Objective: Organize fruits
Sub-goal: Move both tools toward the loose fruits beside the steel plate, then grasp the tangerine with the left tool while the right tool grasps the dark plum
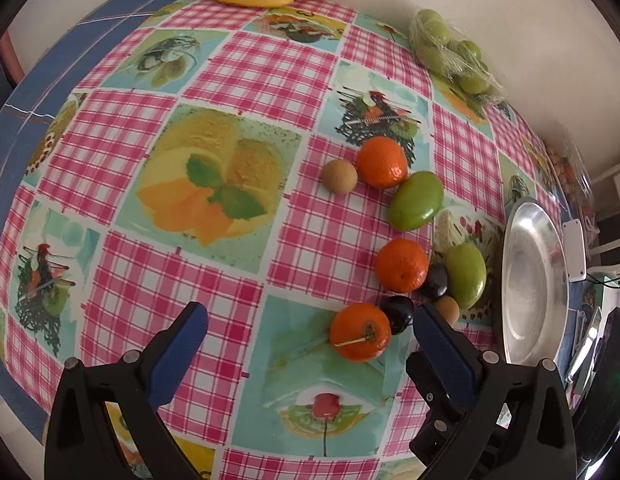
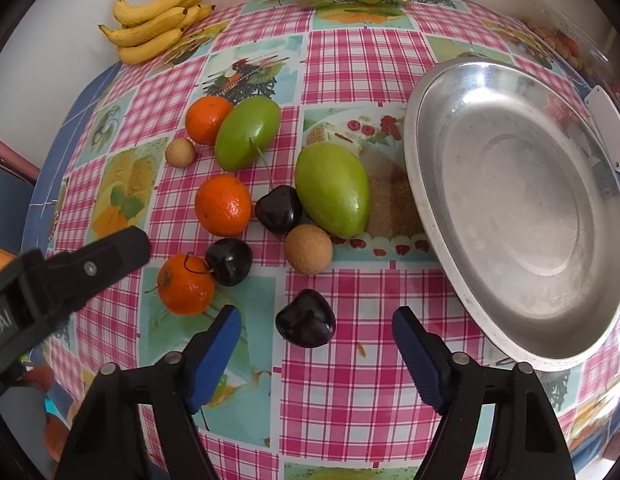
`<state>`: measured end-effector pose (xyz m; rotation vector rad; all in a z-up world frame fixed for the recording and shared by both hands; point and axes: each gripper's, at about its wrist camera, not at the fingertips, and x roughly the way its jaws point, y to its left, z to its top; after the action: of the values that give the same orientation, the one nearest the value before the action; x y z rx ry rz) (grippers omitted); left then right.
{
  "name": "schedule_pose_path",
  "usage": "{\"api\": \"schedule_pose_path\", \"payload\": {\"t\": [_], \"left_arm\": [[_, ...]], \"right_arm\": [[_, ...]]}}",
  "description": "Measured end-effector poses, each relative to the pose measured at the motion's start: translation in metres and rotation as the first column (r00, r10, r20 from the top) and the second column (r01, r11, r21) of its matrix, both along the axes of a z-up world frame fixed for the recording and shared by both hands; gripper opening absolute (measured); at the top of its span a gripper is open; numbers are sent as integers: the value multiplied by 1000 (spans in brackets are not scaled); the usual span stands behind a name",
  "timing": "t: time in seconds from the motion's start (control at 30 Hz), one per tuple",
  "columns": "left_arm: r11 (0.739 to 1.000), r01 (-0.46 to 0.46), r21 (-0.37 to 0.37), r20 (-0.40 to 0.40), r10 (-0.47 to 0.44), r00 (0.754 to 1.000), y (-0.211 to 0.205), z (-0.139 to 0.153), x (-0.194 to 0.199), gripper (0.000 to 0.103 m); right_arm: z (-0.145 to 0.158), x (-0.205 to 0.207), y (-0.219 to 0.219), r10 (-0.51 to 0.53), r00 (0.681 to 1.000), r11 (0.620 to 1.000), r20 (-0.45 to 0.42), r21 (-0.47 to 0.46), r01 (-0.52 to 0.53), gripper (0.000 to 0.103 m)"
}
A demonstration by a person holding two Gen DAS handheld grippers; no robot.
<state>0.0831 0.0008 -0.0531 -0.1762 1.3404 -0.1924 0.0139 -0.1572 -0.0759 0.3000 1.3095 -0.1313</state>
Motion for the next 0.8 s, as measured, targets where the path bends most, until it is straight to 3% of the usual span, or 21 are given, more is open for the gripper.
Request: {"api": "schedule_pose_path", "payload": {"t": [0.3,0.57,0.8], "left_arm": [[995,100,-23,-23,-100,995,-28,-6,-3,75],[993,111,-41,-44,-113,993,-31,-10,-5,45],[994,103,-40,-42,-104,994,-29,-10,-6,38]], "right_arm": [[-3,3,1,2,1000,1000,7,23,-3,55],[-4,2,1,11,1000,1000,18,22,-12,39],[-4,3,1,8,1000,1000,13,22,-9,35]]}}
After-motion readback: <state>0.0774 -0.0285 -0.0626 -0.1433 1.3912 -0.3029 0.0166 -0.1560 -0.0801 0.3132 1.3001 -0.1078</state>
